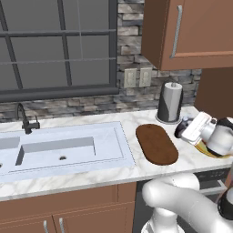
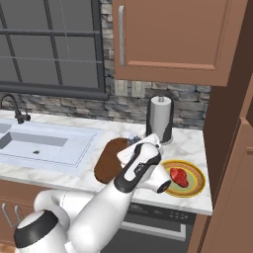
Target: Pick the steak from the plate and place it on the cutting board. Then pick the condiment bottle from the cabinet and place it next to the cutting board.
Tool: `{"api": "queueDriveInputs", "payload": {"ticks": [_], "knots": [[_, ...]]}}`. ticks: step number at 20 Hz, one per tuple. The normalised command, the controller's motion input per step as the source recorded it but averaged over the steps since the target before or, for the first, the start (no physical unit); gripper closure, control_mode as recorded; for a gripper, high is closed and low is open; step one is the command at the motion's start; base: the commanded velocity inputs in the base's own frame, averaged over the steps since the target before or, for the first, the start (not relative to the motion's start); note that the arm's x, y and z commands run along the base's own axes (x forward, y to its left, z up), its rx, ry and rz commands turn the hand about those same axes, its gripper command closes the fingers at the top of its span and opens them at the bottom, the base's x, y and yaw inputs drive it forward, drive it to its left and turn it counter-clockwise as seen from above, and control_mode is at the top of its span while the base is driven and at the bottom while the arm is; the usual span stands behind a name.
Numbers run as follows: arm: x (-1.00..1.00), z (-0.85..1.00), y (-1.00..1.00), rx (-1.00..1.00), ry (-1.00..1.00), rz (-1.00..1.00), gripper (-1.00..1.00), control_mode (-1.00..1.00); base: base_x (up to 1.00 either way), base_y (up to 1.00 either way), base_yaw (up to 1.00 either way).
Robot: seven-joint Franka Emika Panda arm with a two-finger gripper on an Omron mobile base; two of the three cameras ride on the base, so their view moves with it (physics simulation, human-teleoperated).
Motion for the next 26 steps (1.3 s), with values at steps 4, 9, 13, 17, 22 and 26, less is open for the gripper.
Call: {"api": "queueDriveInputs", "payload": {"ticks": [4, 9, 13, 17, 22, 26], "knots": [[0.10, -0.14, -0.05, 0.02, -0.01, 0.00, 1.00, -1.00, 0.00, 0.00, 0.00], [0.11, -0.03, -0.20, 0.00, 0.00, 0.00, 1.00, -1.00, 0.00, 0.00, 0.00], [0.10, 0.00, -0.29, 0.00, 0.00, 0.00, 1.00, -1.00, 0.00, 0.00, 0.00], [0.06, 0.00, -0.20, 0.00, 0.00, 0.00, 1.00, -1.00, 0.00, 0.00, 0.00], [0.03, -0.08, -0.03, 0.00, 0.00, 0.00, 1.00, -1.00, 0.00, 0.00, 0.00], [0.04, -0.22, 0.00, 0.00, 0.00, 0.00, 1.00, -1.00, 0.00, 0.00, 0.00]]}}
